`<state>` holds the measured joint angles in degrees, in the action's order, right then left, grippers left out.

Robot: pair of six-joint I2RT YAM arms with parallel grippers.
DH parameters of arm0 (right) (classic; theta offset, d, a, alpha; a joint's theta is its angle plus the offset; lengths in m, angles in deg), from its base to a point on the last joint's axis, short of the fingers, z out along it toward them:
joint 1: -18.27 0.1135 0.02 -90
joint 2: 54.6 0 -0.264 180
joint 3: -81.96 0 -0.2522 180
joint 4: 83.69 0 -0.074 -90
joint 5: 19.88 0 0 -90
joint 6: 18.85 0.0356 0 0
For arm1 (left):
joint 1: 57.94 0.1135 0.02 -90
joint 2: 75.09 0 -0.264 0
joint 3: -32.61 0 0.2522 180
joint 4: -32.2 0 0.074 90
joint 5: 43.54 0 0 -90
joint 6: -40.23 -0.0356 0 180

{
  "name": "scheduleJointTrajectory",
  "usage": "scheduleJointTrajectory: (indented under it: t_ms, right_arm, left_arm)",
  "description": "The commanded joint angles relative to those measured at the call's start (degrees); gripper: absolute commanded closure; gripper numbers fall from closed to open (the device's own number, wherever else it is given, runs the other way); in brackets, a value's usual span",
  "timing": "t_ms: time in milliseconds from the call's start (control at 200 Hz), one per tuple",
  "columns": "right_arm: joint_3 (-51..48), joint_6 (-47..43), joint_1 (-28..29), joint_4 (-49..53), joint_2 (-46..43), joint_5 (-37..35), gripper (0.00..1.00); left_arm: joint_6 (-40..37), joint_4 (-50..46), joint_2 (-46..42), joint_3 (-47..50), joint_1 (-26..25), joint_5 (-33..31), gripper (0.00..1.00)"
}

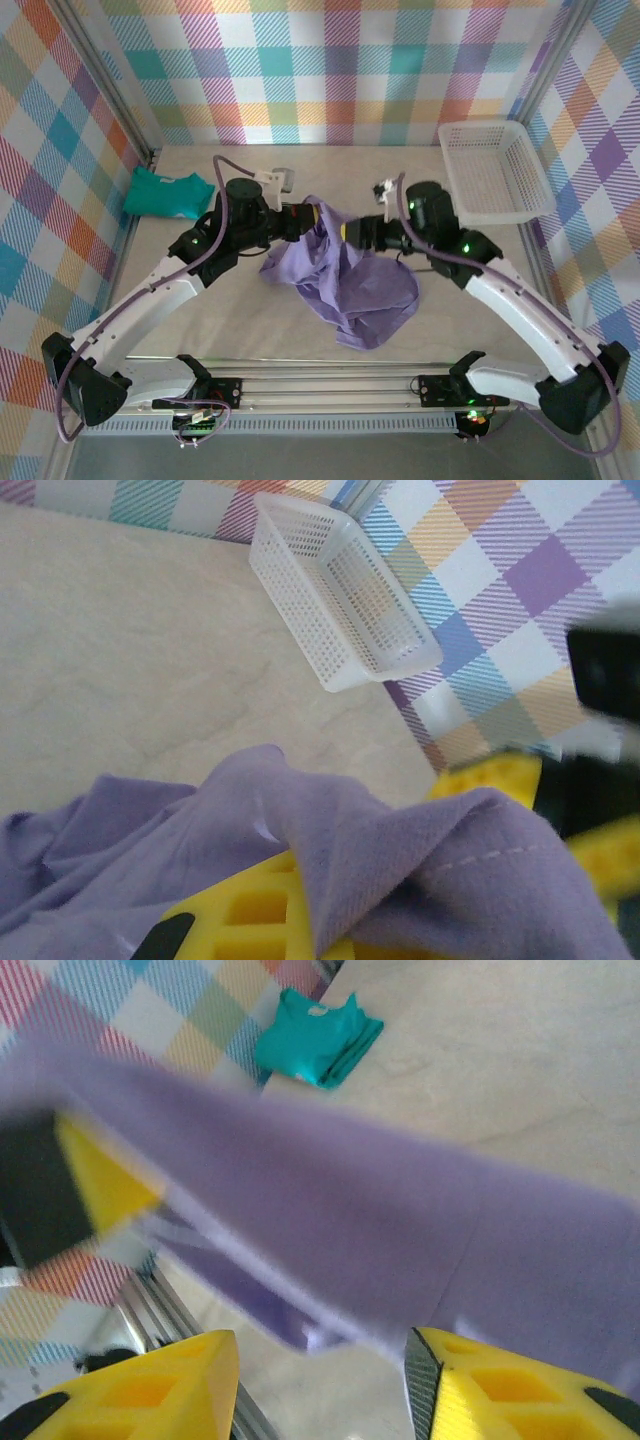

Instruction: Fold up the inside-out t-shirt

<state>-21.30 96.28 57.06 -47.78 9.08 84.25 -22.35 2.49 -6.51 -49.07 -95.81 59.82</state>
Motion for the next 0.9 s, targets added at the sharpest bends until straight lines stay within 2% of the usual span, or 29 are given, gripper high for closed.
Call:
scheduleJointTrajectory:
  t_ms: [0,155,250,340,505,800,895]
  right_arm:
    - [-4.01,-4.27,5.75,-5.54,-0.86,-10.49,0.49]
    - [-6.14,-3.02,9.30,-10.20,2.49,-15.49,0.40]
    - [-5.77,-3.55,9.39,-11.53,4.76,-20.50,0.38]
    - [-5.50,-4.48,9.38,-12.77,6.05,-24.96,0.38]
    - [-6.08,-4.61,9.15,-16.84,7.48,-26.08,0.42]
    - [-6.82,-2.72,5.20,-23.74,10.65,-12.84,0.52]
    - [-7.87,-0.74,2.94,-25.88,11.64,-7.44,0.61]
  left_arm:
    - [5.95,1.63,-2.50,0.33,0.35,3.50,1.00]
    - [6.33,1.31,-3.27,0.51,0.47,4.03,1.00]
    - [6.12,1.02,-3.64,0.65,0.46,4.30,1.00]
    - [6.15,0.96,-3.97,1.02,0.52,4.47,1.00]
    - [6.00,1.09,-4.57,1.48,0.51,4.63,1.00]
    - [6.14,2.79,-5.82,2.17,0.68,5.55,1.00]
    - [6.67,4.27,-6.56,2.83,1.28,6.20,1.00]
